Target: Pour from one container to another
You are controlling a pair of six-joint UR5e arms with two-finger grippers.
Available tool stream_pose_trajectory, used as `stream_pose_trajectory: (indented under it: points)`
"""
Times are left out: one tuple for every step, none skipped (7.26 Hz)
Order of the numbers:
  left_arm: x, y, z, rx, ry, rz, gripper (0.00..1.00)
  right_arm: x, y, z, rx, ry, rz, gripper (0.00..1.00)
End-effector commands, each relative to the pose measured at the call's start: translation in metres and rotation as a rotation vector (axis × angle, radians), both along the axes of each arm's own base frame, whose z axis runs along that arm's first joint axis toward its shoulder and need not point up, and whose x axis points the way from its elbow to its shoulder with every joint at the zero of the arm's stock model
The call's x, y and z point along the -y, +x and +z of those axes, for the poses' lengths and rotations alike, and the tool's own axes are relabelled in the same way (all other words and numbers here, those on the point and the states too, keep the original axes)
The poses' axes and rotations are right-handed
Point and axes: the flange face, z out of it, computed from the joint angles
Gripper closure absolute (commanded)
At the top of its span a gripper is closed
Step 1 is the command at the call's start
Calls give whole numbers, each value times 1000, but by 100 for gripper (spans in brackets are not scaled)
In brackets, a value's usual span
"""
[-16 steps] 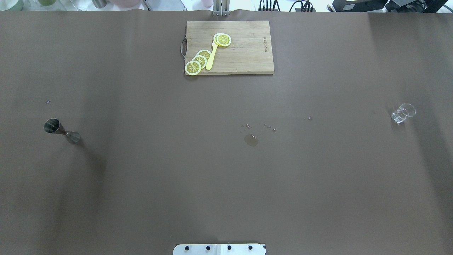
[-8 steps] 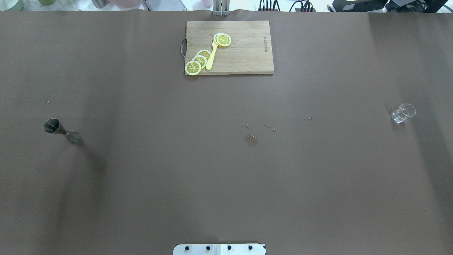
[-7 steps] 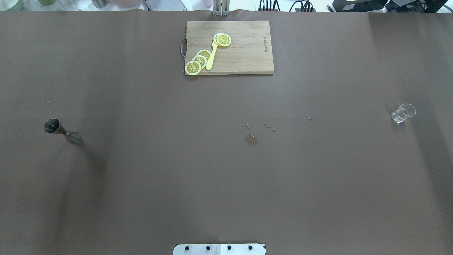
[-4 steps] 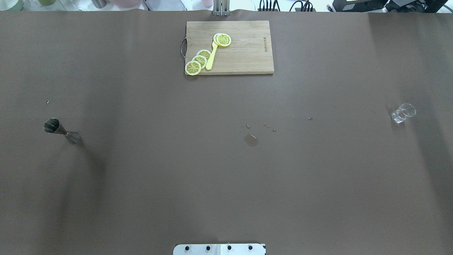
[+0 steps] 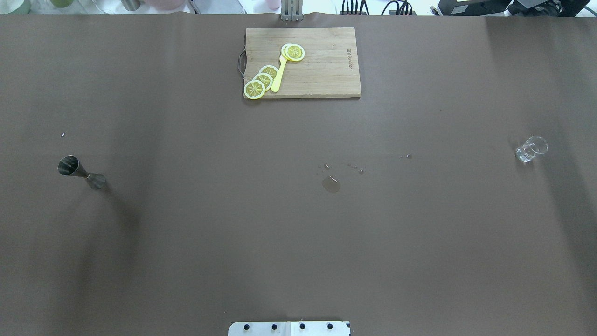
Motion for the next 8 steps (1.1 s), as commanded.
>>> stream_pose_trajectory:
  points:
    - [1,0,-3,-2,-6,-17,2,0,0,-2,0,4,0,0]
    - [2,0,-7,-4,-12,-32,2,0,0,-3,2,6,0,0]
    - [5,0,-9,-4,-19,-44,2,-1,0,-1,0,3,0,0]
    - [5,0,-11,-5,-21,-47,2,0,0,-5,2,10,0,0]
    - [7,0,-19,-5,-15,-57,2,0,0,-7,2,16,-1,0]
    - [7,0,-24,-5,-3,-59,2,1,0,-9,1,19,-1,0]
    - [9,0,-25,-3,16,-58,2,1,0,-10,3,26,-6,0]
    - [10,0,-26,-3,23,-58,2,1,-2,-10,2,65,-51,0]
